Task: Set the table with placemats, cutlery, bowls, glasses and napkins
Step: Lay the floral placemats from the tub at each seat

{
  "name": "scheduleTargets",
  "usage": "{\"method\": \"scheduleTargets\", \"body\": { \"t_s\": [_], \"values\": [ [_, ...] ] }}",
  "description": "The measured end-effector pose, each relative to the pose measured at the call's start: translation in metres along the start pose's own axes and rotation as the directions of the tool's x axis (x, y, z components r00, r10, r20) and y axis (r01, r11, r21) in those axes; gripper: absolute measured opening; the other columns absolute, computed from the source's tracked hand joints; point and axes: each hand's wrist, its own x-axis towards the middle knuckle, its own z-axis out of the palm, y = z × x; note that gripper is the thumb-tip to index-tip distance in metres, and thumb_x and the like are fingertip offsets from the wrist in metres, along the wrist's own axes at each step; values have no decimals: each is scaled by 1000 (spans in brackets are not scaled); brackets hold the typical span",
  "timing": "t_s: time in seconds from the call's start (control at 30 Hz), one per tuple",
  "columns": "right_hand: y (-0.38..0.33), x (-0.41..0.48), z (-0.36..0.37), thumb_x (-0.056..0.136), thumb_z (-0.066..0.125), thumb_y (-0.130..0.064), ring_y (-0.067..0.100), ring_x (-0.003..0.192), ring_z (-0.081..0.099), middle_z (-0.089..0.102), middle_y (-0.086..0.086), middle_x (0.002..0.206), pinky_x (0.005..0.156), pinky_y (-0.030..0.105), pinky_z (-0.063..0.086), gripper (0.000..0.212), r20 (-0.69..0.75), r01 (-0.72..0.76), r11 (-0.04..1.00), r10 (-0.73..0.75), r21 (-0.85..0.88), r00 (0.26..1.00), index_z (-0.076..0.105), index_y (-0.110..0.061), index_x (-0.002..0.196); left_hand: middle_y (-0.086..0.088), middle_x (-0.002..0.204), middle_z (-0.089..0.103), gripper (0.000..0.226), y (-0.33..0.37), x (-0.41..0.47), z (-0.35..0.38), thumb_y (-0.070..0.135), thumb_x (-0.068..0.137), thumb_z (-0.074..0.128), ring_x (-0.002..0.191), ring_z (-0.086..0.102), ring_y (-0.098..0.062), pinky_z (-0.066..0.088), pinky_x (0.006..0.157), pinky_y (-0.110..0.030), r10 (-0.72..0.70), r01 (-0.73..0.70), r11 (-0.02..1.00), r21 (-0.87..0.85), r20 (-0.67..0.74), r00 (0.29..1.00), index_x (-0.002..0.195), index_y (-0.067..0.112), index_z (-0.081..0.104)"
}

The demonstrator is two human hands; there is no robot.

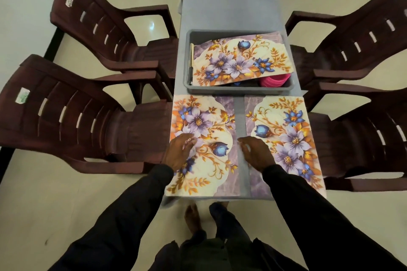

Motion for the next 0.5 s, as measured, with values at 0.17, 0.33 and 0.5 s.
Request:
{"method": "scheduleTargets", "body": {
  "t_s": [0.17,0.33,0.5],
  "values": [
    [19,66,-58,98,58,-11,29,108,67,73,10,120,97,39,53,25,-124,0,1000,4,31,992,72,-9,119,-2,119,72,24,43,79,-7,17,104,60,109,66,-16,53,96,-30,-43,32,994,-103,-97,994,122,7,72],
    [38,135,-112,94,61,-8,35,98,68,74,17,108,89,42,54,22,-278,-43,998,55,50,959,73,-4,112,-10,118,74,29,66,169,-15,22,104,60,105,69,-20,54,95,-31,-102,87,989,-117,-135,986,124,4,70],
    [68,204,-148,96,53,-8,35,95,65,70,19,104,86,40,52,21,-360,-140,988,155,66,920,70,0,106,-9,108,70,22,74,252,-15,13,101,59,99,64,-24,49,90,-32,-219,200,968,-153,-118,969,116,3,70]
  ]
}}
